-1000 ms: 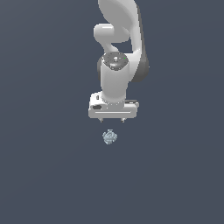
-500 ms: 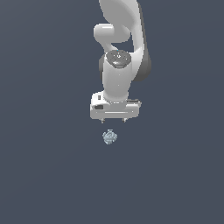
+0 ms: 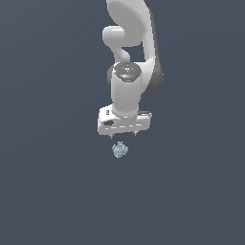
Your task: Pick up the object and move it to a goal position.
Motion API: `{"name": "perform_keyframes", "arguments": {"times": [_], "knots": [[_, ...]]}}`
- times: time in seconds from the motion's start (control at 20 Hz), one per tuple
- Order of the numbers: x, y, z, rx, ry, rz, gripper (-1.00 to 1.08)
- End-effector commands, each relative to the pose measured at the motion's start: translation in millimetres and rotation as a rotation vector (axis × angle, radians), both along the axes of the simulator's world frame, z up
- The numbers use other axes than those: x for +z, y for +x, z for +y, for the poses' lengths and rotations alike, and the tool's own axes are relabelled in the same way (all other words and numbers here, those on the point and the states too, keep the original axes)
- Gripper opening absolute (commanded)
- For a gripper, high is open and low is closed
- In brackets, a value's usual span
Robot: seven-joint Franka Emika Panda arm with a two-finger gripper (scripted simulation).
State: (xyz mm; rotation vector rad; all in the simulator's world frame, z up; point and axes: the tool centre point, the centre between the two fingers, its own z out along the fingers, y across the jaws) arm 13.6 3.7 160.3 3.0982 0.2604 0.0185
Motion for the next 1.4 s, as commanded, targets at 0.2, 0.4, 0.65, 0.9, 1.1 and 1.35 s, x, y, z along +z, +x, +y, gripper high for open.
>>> {"name": "perform_keyframes", "arguments": {"times": [0.2, 0.4, 0.65, 0.9, 1.1, 1.35], "knots": [[-20, 4, -5, 0.135, 0.005, 0.009, 1.0], [-35, 6, -8, 0.235, 0.01, 0.014, 1.0], [-51, 8, -12, 0.341, 0.017, 0.019, 1.0], [-62, 10, -14, 0.414, 0.023, 0.021, 1.0], [-67, 10, -15, 0.449, 0.026, 0.021, 1.0], [-70, 11, -15, 0.465, 0.027, 0.022, 1.0]]}}
